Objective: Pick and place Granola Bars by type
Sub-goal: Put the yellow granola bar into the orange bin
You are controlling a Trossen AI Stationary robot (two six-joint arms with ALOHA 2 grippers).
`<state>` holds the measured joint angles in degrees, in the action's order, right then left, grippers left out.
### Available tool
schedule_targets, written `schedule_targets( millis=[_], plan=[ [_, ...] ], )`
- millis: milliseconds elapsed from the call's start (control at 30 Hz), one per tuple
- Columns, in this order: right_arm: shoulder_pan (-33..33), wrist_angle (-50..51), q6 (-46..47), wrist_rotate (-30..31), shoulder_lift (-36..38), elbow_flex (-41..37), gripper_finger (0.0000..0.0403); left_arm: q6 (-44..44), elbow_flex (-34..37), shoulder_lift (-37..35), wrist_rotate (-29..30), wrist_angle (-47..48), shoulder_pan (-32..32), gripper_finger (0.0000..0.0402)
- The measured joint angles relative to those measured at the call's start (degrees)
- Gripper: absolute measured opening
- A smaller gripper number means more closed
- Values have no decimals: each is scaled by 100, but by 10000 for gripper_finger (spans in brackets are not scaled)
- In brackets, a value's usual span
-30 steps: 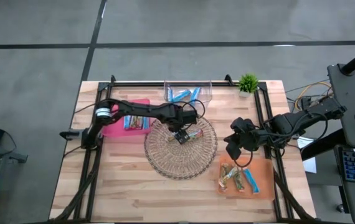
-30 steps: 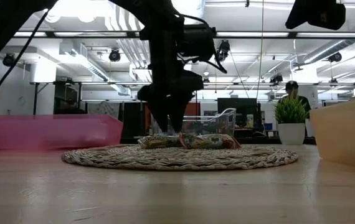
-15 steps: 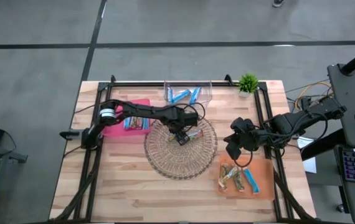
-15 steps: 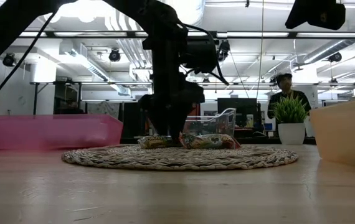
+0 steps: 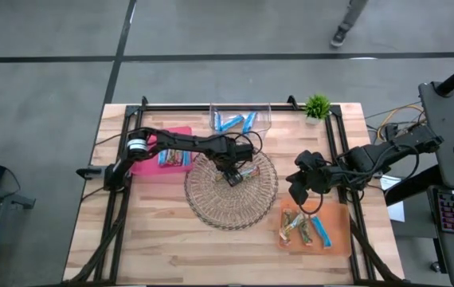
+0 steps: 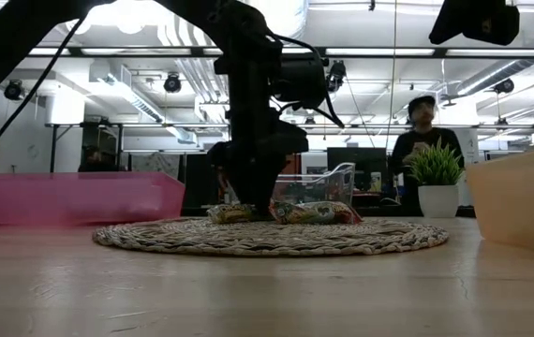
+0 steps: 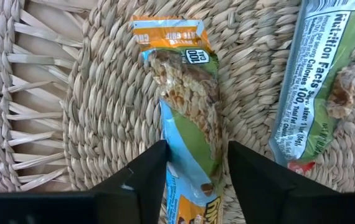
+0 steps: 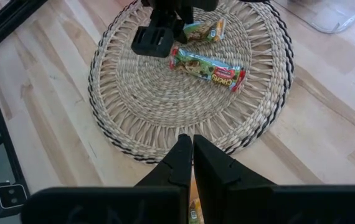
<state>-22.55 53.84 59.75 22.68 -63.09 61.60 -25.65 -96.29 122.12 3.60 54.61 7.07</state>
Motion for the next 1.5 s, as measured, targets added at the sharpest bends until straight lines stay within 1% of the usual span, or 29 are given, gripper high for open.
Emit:
schedule_targets(
  millis=[567,733,933,1133,1367,1500],
  plan=[
    [0,0,-42,0,0,-1,9,-9,0,-2,-147,2,4,72],
    [0,0,-42,2,0,0,9,-4,-1,-2,-178,15,4,67],
    [-1,0,-20,2,0,-1,9,11,-170,-13,-204,423,2,66],
    [-2,0,-26,7,0,0,9,123,-609,-14,-203,990,7,66],
    [-2,0,-22,72,0,-2,9,205,-1468,-29,-196,1824,73,66],
    [-2,-4,-24,152,0,-2,9,248,-1972,-30,-180,2074,108,66]
  ],
)
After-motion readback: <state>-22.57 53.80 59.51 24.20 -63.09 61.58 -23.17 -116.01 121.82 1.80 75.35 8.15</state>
